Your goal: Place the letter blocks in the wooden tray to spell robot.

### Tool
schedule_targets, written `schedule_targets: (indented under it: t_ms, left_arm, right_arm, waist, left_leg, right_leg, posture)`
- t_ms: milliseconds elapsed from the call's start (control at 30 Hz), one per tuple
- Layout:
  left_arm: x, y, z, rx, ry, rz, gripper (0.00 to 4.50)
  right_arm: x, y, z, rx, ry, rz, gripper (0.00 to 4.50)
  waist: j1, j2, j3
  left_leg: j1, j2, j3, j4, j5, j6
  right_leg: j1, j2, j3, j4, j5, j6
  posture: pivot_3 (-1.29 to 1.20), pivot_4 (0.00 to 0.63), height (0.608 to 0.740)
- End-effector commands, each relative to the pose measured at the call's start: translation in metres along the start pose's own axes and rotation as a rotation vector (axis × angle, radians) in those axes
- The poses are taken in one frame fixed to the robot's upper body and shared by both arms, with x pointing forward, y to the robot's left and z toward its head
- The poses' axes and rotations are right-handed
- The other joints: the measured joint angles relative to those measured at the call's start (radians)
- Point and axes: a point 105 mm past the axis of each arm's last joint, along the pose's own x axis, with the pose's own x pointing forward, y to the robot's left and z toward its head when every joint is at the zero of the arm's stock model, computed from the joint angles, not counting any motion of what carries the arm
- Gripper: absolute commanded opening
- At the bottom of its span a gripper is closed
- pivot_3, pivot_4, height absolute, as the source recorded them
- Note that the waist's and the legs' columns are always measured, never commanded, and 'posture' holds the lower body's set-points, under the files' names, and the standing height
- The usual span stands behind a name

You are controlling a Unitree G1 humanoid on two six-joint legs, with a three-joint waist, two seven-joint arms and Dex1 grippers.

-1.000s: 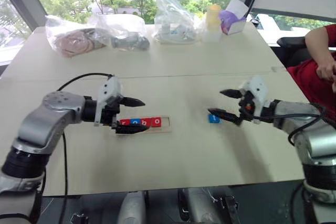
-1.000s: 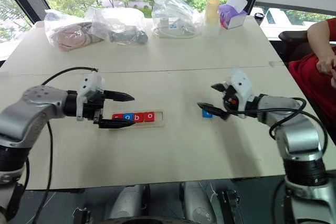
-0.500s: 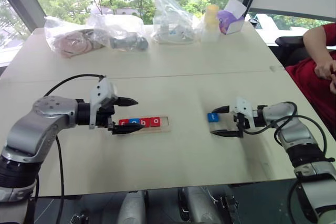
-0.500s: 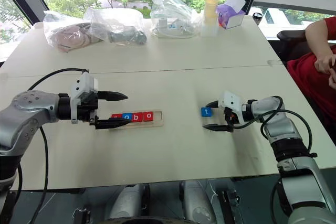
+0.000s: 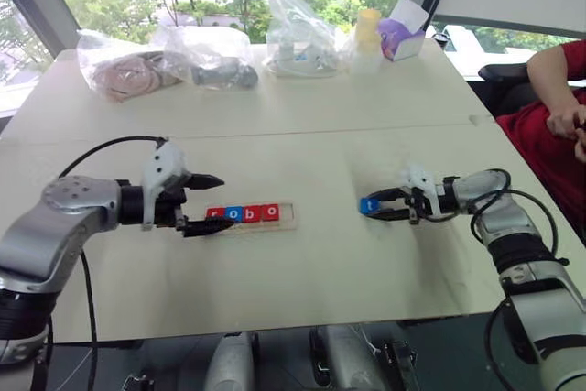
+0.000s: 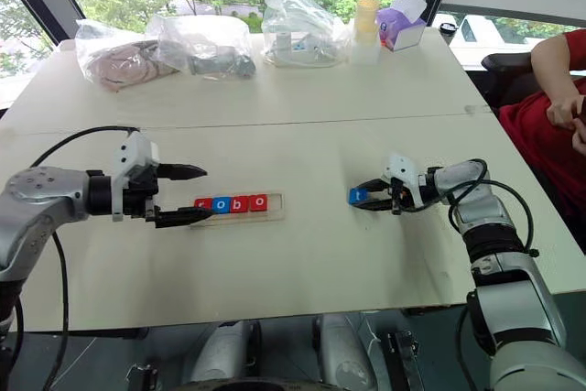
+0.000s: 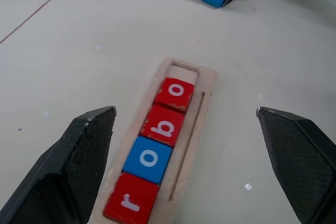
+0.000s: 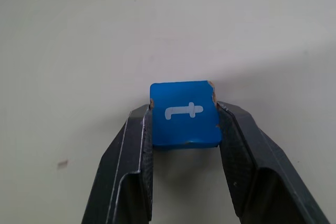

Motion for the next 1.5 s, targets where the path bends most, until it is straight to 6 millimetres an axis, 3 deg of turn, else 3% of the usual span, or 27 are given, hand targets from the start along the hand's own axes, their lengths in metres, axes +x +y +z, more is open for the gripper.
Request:
schedule_targets:
  t_ms: [33, 200, 333, 500, 733, 1500]
  left_arm:
    - [-0.016, 0.013, -0.004, 0.002, 0.017, 0.056, 4.5]
    - [-0.029, 0.014, -0.012, -0.013, 0.07, 0.067, 4.5]
    - [-0.035, 0.015, -0.015, -0.013, 0.086, 0.098, 4.5]
    - [-0.038, 0.01, -0.014, -0.027, 0.065, 0.121, 4.5]
    - [-0.043, 0.003, -0.016, -0.046, 0.069, 0.134, 4.5]
    - [-0.038, 0.001, -0.017, -0.045, 0.052, 0.149, 4.5]
  right_arm:
    - [0.022, -0.003, 0.063, -0.051, -0.143, 0.0, 1.16]
    - [0.06, 0.01, 0.08, -0.147, -0.064, 0.009, 1.16]
    - [0.078, 0.019, 0.086, -0.201, -0.02, 0.037, 1.16]
    - [0.085, 0.03, 0.093, -0.187, 0.002, 0.056, 1.16]
    - [0.088, 0.045, 0.086, -0.221, 0.05, 0.093, 1.16]
    - [0.108, 0.063, 0.077, -0.249, 0.055, 0.137, 1.16]
  waist:
    - [-0.005, 0.0, 0.0]
    - [0.005, 0.001, 0.0]
    - [0.014, 0.001, 0.0]
    - [0.02, 0.001, 0.0]
    - [0.027, 0.001, 0.0]
    - [0.028, 0.001, 0.0]
  left_leg:
    - [0.0, 0.001, 0.0, 0.0, 0.0, 0.0]
    - [0.0, 0.001, -0.001, -0.001, 0.0, 0.0]
    - [-0.003, 0.0, -0.002, -0.001, 0.0, 0.0]
    - [-0.004, 0.0, -0.001, -0.001, 0.0, 0.0]
    - [-0.003, 0.001, -0.001, -0.001, 0.0, 0.0]
    - [-0.003, 0.001, -0.001, -0.001, 0.0, 0.0]
  right_leg:
    - [0.0, 0.001, 0.0, 0.001, 0.0, 0.0]
    - [-0.001, 0.001, -0.001, 0.001, 0.0, -0.001]
    - [-0.003, -0.001, -0.002, 0.0, 0.0, -0.001]
    - [-0.003, -0.002, -0.002, -0.001, 0.0, 0.0]
    - [-0.003, 0.0, -0.002, 0.0, 0.0, -0.001]
    - [-0.003, 0.0, -0.002, -0.001, 0.0, -0.001]
  posture:
    - [0.0, 0.15, 0.74]
    - [0.0, 0.15, 0.74]
    - [0.0, 0.15, 0.74]
    - [0.0, 0.15, 0.74]
    - [0.0, 0.15, 0.74]
    - [0.0, 0.15, 0.74]
